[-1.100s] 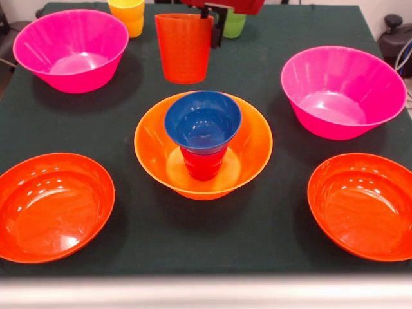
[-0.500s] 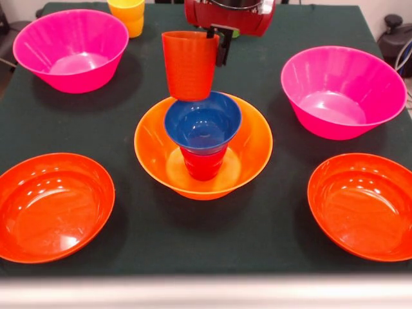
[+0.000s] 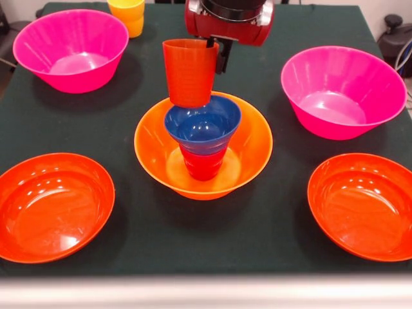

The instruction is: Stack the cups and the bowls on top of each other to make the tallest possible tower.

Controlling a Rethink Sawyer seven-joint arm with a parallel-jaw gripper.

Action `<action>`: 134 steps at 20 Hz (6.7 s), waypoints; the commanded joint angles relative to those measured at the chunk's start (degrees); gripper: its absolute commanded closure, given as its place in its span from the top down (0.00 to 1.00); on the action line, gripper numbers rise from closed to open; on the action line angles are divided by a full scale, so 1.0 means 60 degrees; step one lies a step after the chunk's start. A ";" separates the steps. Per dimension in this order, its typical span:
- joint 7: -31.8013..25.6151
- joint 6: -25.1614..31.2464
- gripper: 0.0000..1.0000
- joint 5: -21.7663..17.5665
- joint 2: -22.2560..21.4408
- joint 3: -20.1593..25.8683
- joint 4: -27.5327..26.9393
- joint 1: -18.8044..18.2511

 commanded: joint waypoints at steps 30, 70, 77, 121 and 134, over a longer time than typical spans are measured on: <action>0.1160 0.1496 0.00 0.0055 0.0217 0.0675 -0.1105 -0.0012; 0.1671 0.1342 0.00 0.0399 0.0603 0.0520 -0.1305 0.0365; 0.1275 0.1302 0.00 0.0165 0.0637 0.0426 -0.1398 0.0356; 0.0456 0.0887 0.00 0.0077 0.0832 0.0748 -0.1596 -0.0112; 0.0701 0.1098 0.00 0.0124 0.1099 0.0727 -0.2037 0.0032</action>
